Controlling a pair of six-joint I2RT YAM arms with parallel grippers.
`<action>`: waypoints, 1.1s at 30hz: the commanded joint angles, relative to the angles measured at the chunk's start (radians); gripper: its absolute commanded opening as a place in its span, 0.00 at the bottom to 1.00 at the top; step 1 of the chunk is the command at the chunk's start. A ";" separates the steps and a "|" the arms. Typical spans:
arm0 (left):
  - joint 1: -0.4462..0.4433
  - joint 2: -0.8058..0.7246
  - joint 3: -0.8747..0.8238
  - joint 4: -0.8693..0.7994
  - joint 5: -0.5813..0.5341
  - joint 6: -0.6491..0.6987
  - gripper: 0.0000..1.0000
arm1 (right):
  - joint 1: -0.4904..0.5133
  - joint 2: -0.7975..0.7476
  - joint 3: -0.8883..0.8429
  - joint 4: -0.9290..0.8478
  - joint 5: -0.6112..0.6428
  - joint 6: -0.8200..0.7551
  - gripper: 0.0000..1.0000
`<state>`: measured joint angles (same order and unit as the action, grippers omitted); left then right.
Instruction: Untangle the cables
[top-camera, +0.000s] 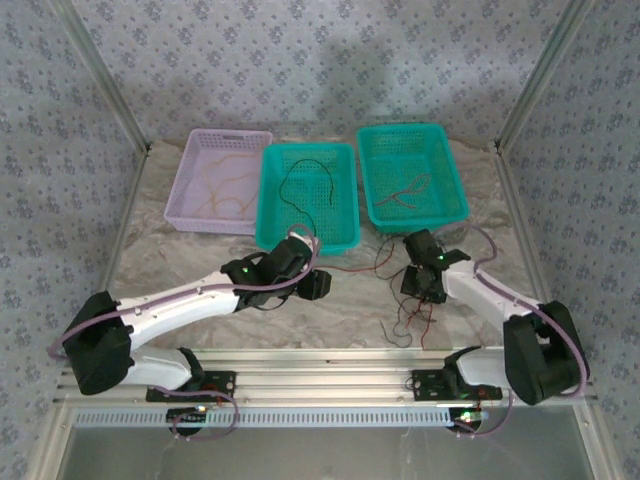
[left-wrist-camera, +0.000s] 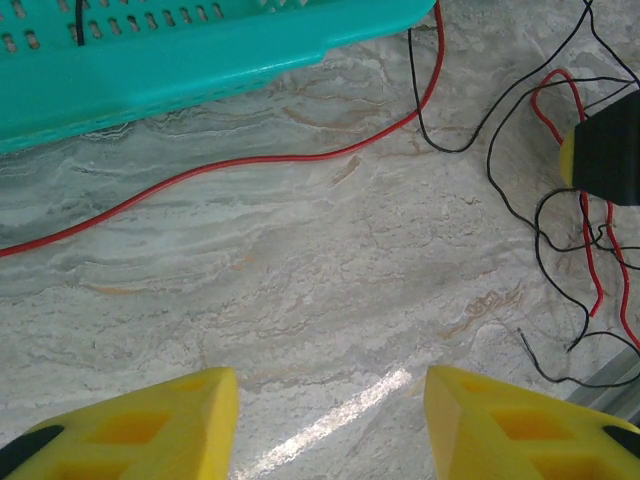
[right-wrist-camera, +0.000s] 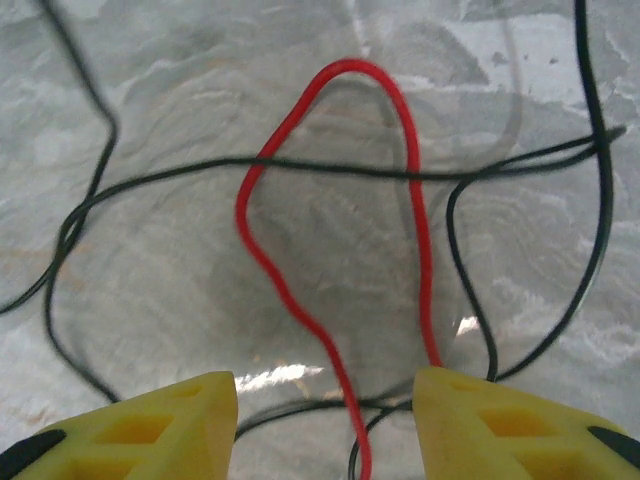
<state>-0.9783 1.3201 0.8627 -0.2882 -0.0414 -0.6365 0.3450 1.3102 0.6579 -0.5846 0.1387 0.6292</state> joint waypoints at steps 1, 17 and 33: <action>-0.008 -0.022 -0.009 -0.002 -0.017 0.008 0.52 | -0.015 0.010 -0.003 0.065 0.016 -0.050 0.48; -0.008 -0.038 -0.028 -0.002 -0.031 0.006 0.52 | 0.023 0.112 0.035 0.086 0.004 -0.076 0.15; -0.007 -0.166 -0.065 0.071 0.009 0.006 0.56 | 0.244 -0.267 0.331 -0.009 -0.157 -0.096 0.00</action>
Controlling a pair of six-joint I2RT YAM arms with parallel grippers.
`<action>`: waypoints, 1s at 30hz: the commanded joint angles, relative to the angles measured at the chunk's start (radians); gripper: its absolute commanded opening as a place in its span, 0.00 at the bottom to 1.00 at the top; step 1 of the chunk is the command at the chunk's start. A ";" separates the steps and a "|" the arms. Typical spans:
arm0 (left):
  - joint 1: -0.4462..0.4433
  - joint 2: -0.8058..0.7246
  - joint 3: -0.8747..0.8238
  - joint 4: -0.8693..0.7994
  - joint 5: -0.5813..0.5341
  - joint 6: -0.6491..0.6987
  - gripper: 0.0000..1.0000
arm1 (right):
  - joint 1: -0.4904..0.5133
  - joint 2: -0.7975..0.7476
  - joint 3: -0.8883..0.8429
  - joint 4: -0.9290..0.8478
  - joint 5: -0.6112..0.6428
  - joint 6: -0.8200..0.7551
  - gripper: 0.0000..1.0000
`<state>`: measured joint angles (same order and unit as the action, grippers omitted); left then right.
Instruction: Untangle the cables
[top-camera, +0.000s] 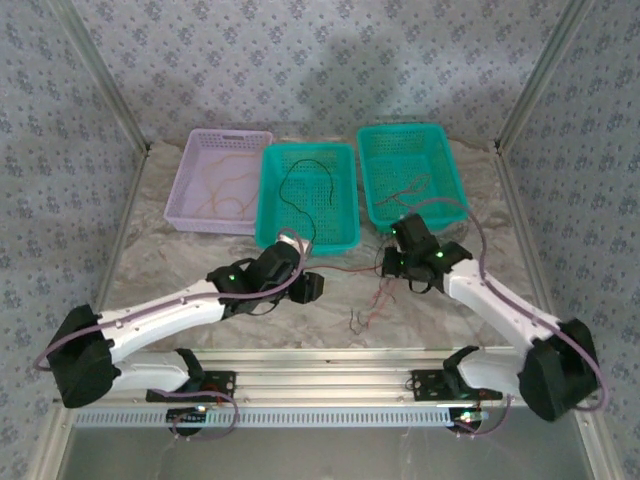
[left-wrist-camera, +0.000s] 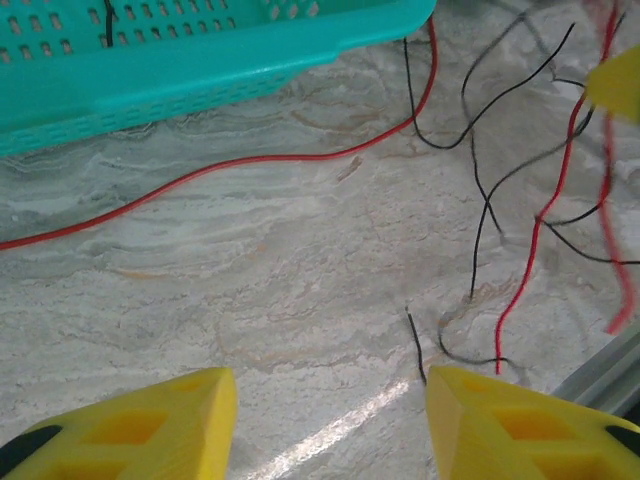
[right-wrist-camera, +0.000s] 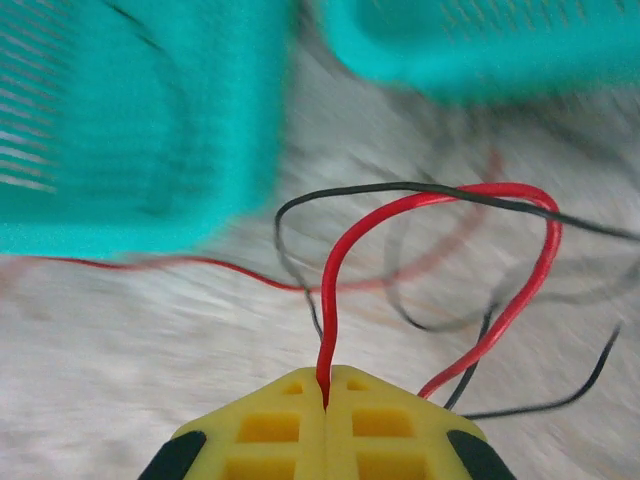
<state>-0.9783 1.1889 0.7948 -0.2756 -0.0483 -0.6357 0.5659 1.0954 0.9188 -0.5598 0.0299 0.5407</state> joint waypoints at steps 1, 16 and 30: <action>-0.008 -0.040 0.002 0.069 0.020 0.006 0.58 | 0.030 -0.060 0.094 -0.032 -0.076 -0.010 0.00; 0.061 -0.309 -0.180 0.433 -0.015 -0.151 0.87 | 0.088 -0.062 0.183 0.138 -0.459 -0.038 0.00; 0.209 -0.177 -0.068 0.599 0.267 -0.283 0.94 | 0.136 -0.069 0.146 0.236 -0.697 -0.095 0.00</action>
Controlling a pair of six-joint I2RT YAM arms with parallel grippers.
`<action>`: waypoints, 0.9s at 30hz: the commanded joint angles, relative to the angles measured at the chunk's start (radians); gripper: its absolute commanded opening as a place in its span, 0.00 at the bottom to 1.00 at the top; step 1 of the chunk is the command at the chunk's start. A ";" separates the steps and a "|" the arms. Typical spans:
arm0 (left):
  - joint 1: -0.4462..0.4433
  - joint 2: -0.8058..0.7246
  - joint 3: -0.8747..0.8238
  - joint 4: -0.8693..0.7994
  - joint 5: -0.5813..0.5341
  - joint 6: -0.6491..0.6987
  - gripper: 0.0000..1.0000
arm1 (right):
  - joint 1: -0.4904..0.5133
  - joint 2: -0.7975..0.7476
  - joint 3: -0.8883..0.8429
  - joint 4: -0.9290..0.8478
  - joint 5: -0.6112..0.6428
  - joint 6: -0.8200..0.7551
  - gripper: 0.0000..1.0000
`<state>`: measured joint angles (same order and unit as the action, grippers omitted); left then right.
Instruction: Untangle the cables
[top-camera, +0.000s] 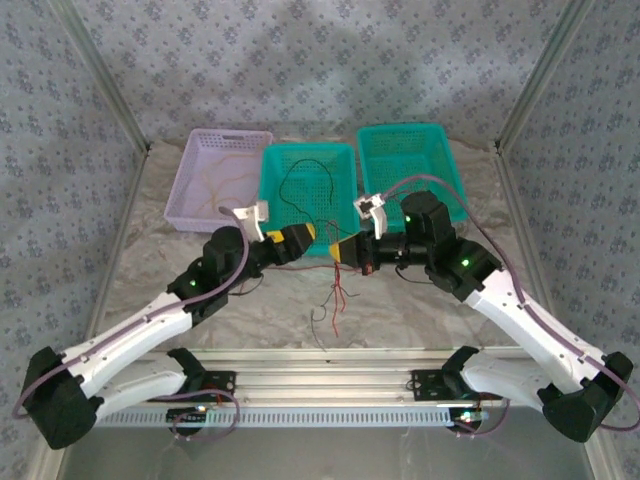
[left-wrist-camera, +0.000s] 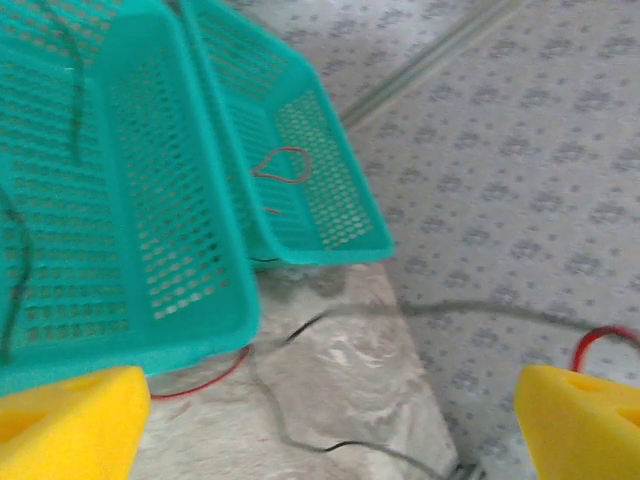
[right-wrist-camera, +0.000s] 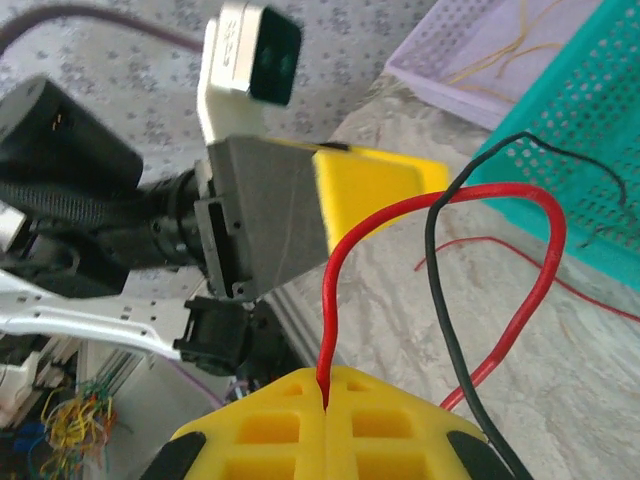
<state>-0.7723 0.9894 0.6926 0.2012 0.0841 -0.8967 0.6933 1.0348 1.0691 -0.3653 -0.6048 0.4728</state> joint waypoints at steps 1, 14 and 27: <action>0.003 0.031 0.029 0.140 0.165 -0.024 0.94 | 0.010 -0.010 -0.004 0.042 -0.064 -0.026 0.00; 0.003 0.086 -0.077 0.405 0.342 0.002 0.73 | 0.020 -0.020 -0.017 0.084 -0.114 0.005 0.00; 0.003 0.132 -0.079 0.477 0.327 0.035 0.03 | 0.026 -0.040 -0.028 0.104 -0.123 0.032 0.00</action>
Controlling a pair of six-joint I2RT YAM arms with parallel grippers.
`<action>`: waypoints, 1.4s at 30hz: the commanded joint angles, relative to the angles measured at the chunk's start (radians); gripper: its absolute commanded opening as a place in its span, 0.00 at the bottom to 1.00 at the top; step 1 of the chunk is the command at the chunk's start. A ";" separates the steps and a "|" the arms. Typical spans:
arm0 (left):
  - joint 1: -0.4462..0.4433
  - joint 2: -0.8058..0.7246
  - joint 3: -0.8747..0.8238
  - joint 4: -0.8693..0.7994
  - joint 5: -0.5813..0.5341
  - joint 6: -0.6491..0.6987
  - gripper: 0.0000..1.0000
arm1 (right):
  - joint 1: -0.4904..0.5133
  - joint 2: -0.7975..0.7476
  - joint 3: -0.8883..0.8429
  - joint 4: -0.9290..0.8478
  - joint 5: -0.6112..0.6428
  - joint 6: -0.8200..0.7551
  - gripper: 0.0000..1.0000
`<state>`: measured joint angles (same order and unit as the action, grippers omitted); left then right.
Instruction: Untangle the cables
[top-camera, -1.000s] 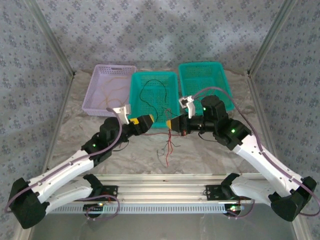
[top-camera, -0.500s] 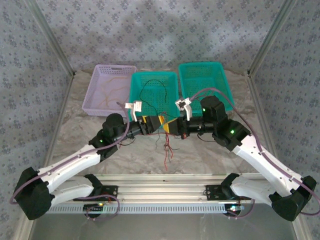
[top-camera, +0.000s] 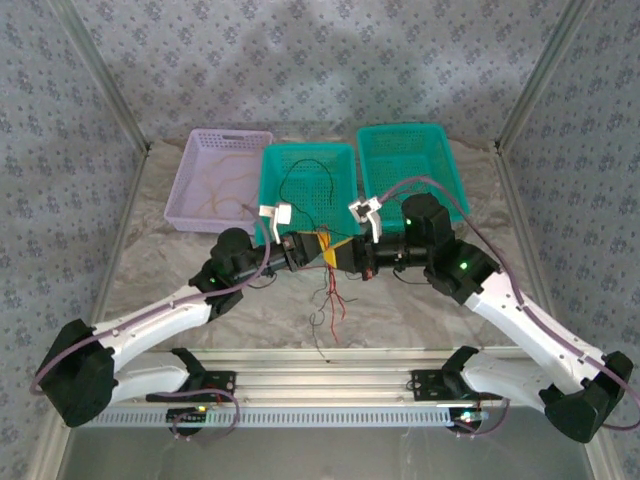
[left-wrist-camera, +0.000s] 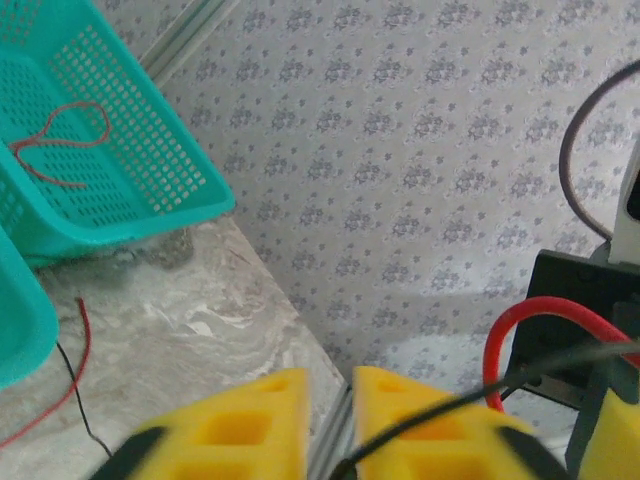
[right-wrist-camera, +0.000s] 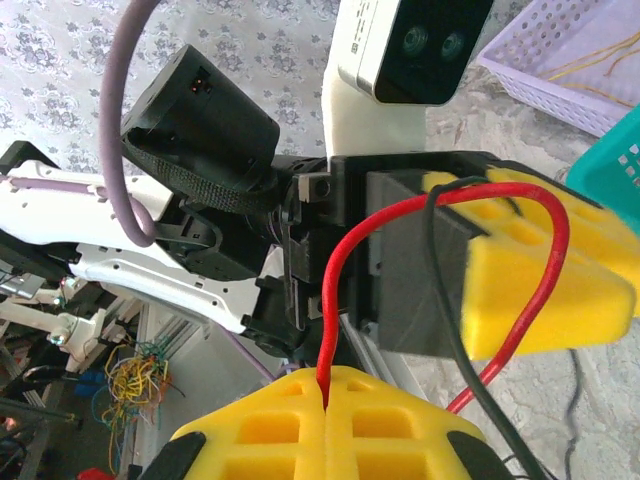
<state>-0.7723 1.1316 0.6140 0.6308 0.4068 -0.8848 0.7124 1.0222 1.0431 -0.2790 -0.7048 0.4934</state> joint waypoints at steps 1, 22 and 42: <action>0.005 -0.016 0.003 0.026 0.000 0.028 0.00 | 0.004 -0.033 0.001 0.002 -0.010 0.007 0.00; 0.507 -0.176 0.494 -0.823 -0.342 0.202 0.00 | -0.713 -0.342 -0.179 -0.348 0.088 0.111 0.00; 0.534 -0.075 1.233 -1.118 -0.451 0.456 0.00 | -0.779 -0.336 -0.204 -0.527 0.442 0.049 0.00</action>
<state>-0.2420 1.0142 1.7954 -0.4618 -0.0856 -0.4377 -0.0597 0.6975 0.8455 -0.7914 -0.2966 0.5598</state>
